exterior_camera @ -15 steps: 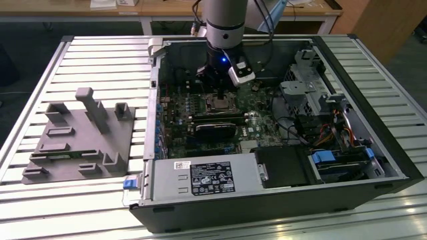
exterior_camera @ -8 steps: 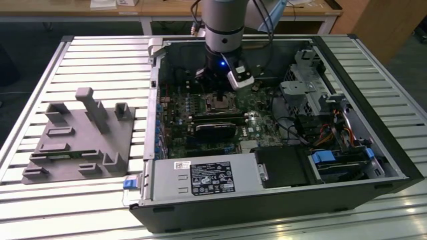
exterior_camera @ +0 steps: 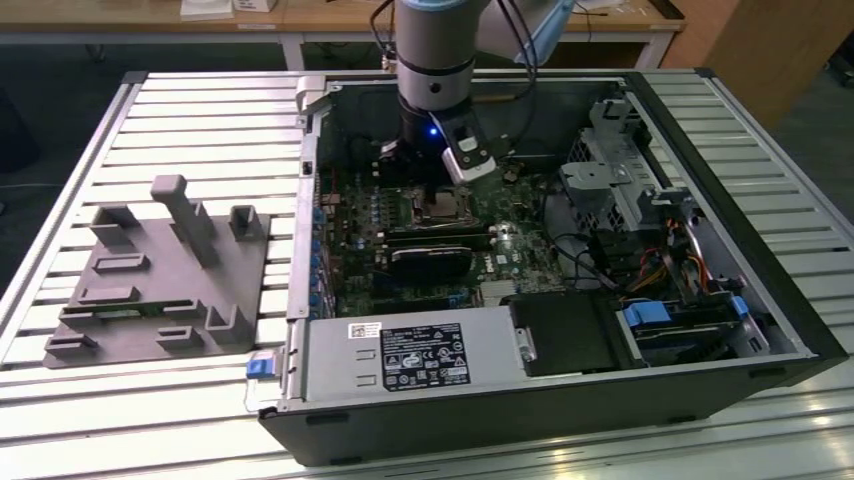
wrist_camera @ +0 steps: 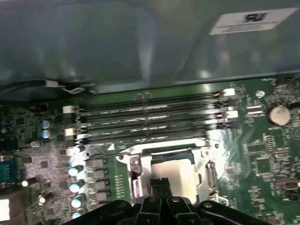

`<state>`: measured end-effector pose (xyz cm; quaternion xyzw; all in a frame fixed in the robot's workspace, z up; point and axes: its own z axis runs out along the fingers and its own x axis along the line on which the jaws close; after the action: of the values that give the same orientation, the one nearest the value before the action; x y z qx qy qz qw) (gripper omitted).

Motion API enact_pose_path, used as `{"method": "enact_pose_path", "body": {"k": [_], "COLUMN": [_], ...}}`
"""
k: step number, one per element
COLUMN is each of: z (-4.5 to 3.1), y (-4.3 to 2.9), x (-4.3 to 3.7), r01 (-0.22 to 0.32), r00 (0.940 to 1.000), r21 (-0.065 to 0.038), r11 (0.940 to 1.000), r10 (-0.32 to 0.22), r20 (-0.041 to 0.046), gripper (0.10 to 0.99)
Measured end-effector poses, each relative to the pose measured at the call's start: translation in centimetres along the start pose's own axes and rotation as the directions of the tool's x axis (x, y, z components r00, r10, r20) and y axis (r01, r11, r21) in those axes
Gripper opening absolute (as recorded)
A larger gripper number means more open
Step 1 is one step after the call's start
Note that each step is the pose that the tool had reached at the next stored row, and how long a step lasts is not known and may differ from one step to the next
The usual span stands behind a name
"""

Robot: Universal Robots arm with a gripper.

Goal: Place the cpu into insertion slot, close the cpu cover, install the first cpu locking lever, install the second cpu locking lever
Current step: 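Close the cpu cover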

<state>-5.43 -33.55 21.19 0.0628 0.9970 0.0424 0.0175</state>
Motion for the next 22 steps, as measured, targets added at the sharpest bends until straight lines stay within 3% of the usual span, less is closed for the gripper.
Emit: {"method": "enact_pose_path", "body": {"k": [11,22], "z": [0.85,1.28], "y": [-0.32,-0.41], "x": [1.2,1.32], "r01": [0.032,0.055], "r00": [0.9994,0.9984], "r21": [-0.043,-0.045], "r11": [0.9986,0.9975], "r10": [-0.033,-0.056], "r20": [-0.0063,-0.0085], "gripper": [0.106,0.106]}}
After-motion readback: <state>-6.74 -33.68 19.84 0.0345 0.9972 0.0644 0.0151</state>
